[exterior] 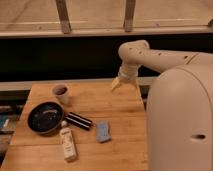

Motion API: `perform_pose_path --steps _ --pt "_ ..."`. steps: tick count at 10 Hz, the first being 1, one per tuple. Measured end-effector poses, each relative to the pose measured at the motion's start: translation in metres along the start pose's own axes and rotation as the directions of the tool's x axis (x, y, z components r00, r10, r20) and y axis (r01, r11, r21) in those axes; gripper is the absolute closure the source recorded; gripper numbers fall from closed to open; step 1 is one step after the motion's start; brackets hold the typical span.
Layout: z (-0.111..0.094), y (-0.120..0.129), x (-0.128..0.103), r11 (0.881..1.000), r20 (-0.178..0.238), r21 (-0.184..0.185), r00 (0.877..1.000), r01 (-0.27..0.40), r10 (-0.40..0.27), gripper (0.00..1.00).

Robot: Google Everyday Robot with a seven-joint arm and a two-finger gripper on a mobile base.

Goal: Place the bottle in the ceramic bowl

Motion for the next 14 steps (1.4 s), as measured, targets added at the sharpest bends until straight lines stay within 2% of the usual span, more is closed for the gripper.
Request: perform_pose_path --steps 3,4,6,8,10,11,12,13,14 --pt "0.000 0.026 0.009 0.997 -0.002 -0.029 0.997 0.072 -0.072 0.20" --pt "0.001 0.044 0.017 0.993 -0.002 -0.042 0.994 0.108 -0.108 0.20" --pt "0.002 0.100 0.041 0.977 0.001 -0.068 0.979 0.204 -0.205 0.20" --pt "0.003 0.164 0.058 0.951 0.019 -0.064 0.953 0.302 -0.301 0.20" --pt "0.004 0.217 0.064 0.926 0.038 -0.055 0.928 0.372 -0.371 0.20" --pt "0.006 0.268 0.077 0.893 0.049 -0.050 0.894 0.448 -0.445 0.20" --pt "0.009 0.285 0.083 0.877 0.046 -0.048 0.878 0.479 -0.477 0.20" --pt "0.009 0.293 0.086 0.868 0.047 -0.046 0.869 0.494 -0.492 0.20" --pt "0.009 0.292 0.085 0.868 0.048 -0.041 0.869 0.495 -0.493 0.20"
